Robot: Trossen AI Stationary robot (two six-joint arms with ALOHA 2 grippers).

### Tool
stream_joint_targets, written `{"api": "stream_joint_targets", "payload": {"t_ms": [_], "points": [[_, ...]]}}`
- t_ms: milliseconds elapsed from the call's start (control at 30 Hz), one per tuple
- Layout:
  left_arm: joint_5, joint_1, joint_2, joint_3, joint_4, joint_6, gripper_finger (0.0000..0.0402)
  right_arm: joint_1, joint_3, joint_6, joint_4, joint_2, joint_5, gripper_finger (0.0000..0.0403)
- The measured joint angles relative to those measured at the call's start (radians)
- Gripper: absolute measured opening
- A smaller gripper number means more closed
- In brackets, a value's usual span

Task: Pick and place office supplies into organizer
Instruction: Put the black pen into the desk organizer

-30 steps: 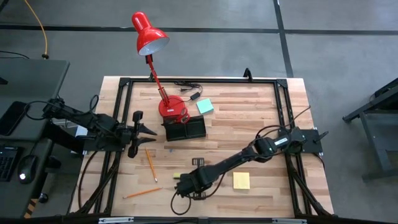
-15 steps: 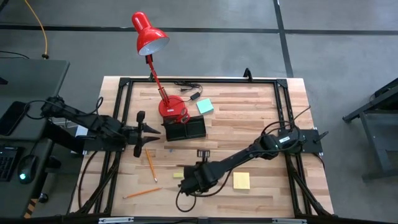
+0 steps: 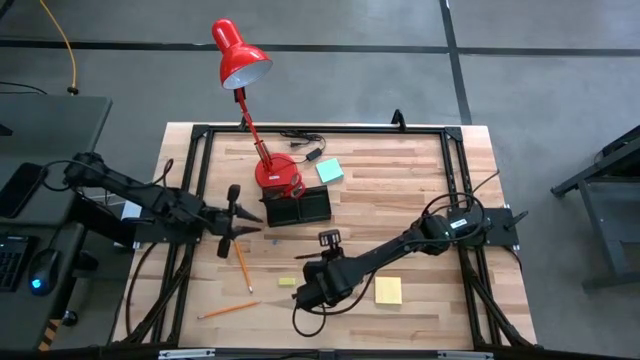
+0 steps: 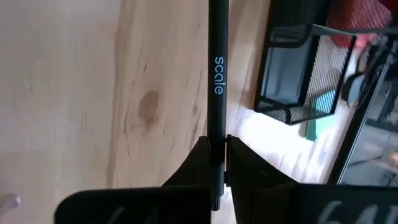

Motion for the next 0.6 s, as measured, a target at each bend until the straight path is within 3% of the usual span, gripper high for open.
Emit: {"api": "stream_joint_targets", "payload": {"t_ms": [300,433,600], "points": [[0.053,0.000,0.200,0.000,0.046,-0.259,0.0092,-0.039,0.000,-0.125,0.001,0.000,0.040,0.0000],[0.131,0.000,0.266,0.000,0.144,-0.314,0.0092,-0.039,0.000,-0.207,0.001,0.000,0.075,0.0000],[0.140,0.000,0.323,0.000,0.186,-0.362,0.0098,-0.039,0.001,-0.294,0.001,0.000,0.148,0.0000]]}}
